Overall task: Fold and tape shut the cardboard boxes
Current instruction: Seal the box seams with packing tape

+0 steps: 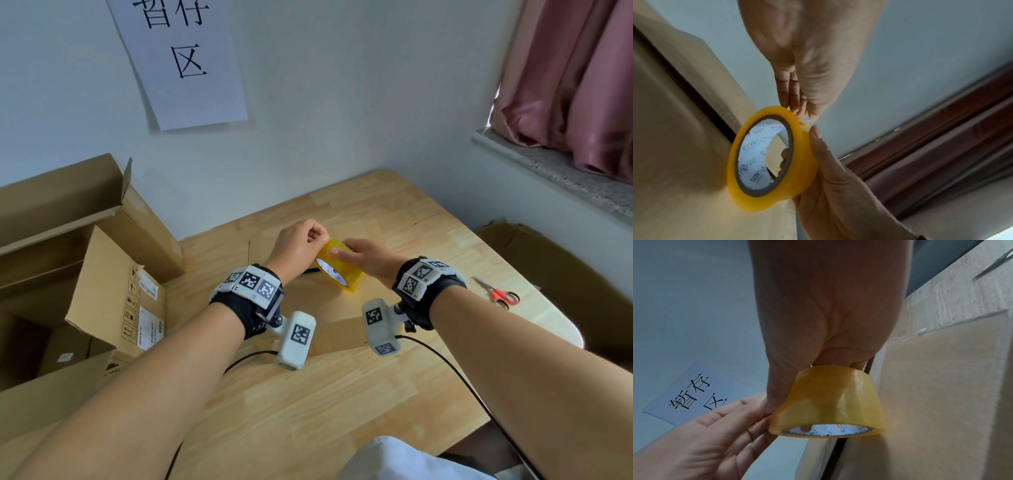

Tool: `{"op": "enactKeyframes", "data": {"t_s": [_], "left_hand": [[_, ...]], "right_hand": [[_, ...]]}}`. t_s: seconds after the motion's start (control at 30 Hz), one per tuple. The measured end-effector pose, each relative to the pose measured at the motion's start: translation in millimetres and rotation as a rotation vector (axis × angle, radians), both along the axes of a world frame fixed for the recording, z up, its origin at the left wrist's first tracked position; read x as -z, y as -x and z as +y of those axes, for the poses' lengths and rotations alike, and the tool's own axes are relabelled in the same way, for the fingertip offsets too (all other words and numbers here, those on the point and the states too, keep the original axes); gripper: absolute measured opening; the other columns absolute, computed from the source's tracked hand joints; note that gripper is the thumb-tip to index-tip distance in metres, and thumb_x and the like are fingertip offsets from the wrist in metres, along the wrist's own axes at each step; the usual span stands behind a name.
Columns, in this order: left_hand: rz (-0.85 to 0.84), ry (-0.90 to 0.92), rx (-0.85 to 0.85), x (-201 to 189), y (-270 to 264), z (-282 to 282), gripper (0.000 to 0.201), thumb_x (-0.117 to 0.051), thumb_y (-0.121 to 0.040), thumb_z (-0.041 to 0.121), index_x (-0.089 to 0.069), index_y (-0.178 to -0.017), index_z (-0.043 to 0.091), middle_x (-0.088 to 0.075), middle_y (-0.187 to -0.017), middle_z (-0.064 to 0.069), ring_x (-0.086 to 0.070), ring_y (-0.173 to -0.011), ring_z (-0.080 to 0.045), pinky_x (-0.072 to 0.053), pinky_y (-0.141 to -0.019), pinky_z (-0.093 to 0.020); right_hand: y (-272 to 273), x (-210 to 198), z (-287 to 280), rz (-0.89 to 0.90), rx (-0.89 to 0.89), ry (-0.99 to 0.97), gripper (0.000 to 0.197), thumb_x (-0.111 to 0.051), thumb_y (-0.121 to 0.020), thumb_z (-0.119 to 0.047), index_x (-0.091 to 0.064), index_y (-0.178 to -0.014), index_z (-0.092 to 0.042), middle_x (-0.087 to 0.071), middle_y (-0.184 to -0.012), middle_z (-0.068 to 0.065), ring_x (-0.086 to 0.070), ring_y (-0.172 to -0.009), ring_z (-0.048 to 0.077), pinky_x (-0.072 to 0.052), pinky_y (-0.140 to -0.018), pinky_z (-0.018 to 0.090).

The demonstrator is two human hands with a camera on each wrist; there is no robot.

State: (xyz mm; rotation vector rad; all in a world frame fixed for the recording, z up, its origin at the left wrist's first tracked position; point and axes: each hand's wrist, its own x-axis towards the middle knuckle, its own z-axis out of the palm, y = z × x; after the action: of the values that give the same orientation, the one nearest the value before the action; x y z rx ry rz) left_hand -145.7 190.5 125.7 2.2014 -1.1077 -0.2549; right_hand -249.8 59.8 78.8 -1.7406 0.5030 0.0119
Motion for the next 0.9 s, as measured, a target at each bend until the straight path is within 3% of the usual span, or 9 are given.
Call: {"op": "enactKeyframes", "data": {"t_s": [0.07, 0.23, 0.3, 0.4, 0.53, 0.6, 0.7, 0.8, 0.9], "left_hand": [[0.021, 0.006, 0.005, 0, 0, 1, 0.011, -0.062, -0.09, 0.021, -0.069, -0.095, 0.015, -0.058, -0.09, 0.01, -0.054, -0.081, -0.005, -0.036, -0.064, -0.001], [0.041, 0.069, 0.038, 2, -1, 2, 0.005, -0.066, -0.086, 0.015, -0.07, -0.086, 0.014, -0.061, -0.088, 0.008, -0.055, -0.082, -0.007, -0.037, -0.069, -0.005], [-0.009, 0.077, 0.057, 2, 1, 3, 0.005, -0.064, -0.087, 0.014, -0.068, -0.084, 0.014, -0.059, -0.085, 0.008, -0.054, -0.08, -0.008, -0.038, -0.068, -0.008], [-0.163, 0.06, 0.102, 5, 3, 4, 0.01, -0.058, -0.091, 0.016, -0.066, -0.087, 0.011, -0.054, -0.086, 0.008, -0.051, -0.08, -0.01, -0.038, -0.069, -0.019], [-0.185, 0.05, 0.148, 5, 7, 4, 0.014, -0.052, -0.095, 0.017, -0.062, -0.091, 0.007, -0.057, -0.092, 0.002, -0.048, -0.082, -0.011, -0.036, -0.071, -0.022], [-0.172, 0.067, 0.163, 3, 11, 6, 0.015, -0.051, -0.096, 0.017, -0.06, -0.091, 0.007, -0.058, -0.09, 0.002, -0.049, -0.08, -0.012, -0.036, -0.069, -0.023], [-0.203, 0.074, 0.178, 1, 15, 10, 0.015, -0.049, -0.097, 0.018, -0.058, -0.092, 0.007, -0.057, -0.085, 0.005, -0.05, -0.076, -0.014, -0.036, -0.066, -0.025], [-0.236, 0.08, 0.214, 1, 15, 13, 0.014, -0.049, -0.098, 0.018, -0.057, -0.091, 0.007, -0.064, -0.084, 0.002, -0.052, -0.071, -0.017, -0.038, -0.064, -0.029], [-0.148, 0.106, 0.215, -2, 11, 15, 0.012, -0.051, -0.096, 0.018, -0.057, -0.09, 0.01, -0.07, -0.083, 0.008, -0.056, -0.069, -0.015, -0.042, -0.064, -0.029]], "right_hand": [[-1, -3, 2, 0.034, -0.008, 0.025, 0.09, -0.063, -0.069, -0.071, -0.05, -0.131, -0.007, -0.055, -0.112, -0.001, -0.051, -0.103, 0.016, -0.041, -0.099, 0.038], [-2, -2, 3, 0.027, -0.001, 0.062, 0.06, -0.059, -0.086, -0.051, -0.054, -0.127, -0.008, -0.057, -0.108, 0.0, -0.052, -0.099, 0.015, -0.041, -0.09, 0.032], [-1, -5, 5, 0.032, -0.001, 0.066, 0.061, -0.059, -0.086, -0.052, -0.054, -0.127, -0.008, -0.057, -0.108, 0.0, -0.052, -0.098, 0.015, -0.041, -0.09, 0.032], [0, -5, 5, 0.051, 0.009, 0.052, 0.078, -0.061, -0.077, -0.063, -0.051, -0.131, -0.007, -0.054, -0.109, -0.002, -0.049, -0.1, 0.014, -0.04, -0.094, 0.034], [3, -3, 3, 0.007, 0.059, 0.049, 0.06, -0.061, -0.086, -0.048, -0.057, -0.11, 0.007, -0.051, -0.09, 0.006, -0.046, -0.083, 0.019, -0.036, -0.076, 0.034], [6, -5, 4, -0.009, 0.071, 0.022, 0.071, -0.062, -0.08, -0.056, -0.055, -0.102, 0.011, -0.05, -0.087, 0.006, -0.044, -0.078, 0.021, -0.033, -0.073, 0.035], [7, -5, 4, -0.012, 0.081, 0.035, 0.086, -0.063, -0.06, -0.076, -0.058, -0.092, 0.004, -0.048, -0.082, 0.006, -0.042, -0.074, 0.02, -0.031, -0.07, 0.034], [7, -7, 5, -0.005, 0.061, 0.065, 0.052, -0.062, -0.078, -0.061, -0.055, -0.085, -0.01, -0.042, -0.079, 0.007, -0.037, -0.074, 0.021, -0.027, -0.068, 0.033], [4, -7, 5, 0.031, 0.058, 0.084, 0.067, -0.061, -0.06, -0.077, -0.059, -0.082, -0.014, -0.048, -0.077, 0.006, -0.041, -0.071, 0.02, -0.03, -0.068, 0.033]]}}
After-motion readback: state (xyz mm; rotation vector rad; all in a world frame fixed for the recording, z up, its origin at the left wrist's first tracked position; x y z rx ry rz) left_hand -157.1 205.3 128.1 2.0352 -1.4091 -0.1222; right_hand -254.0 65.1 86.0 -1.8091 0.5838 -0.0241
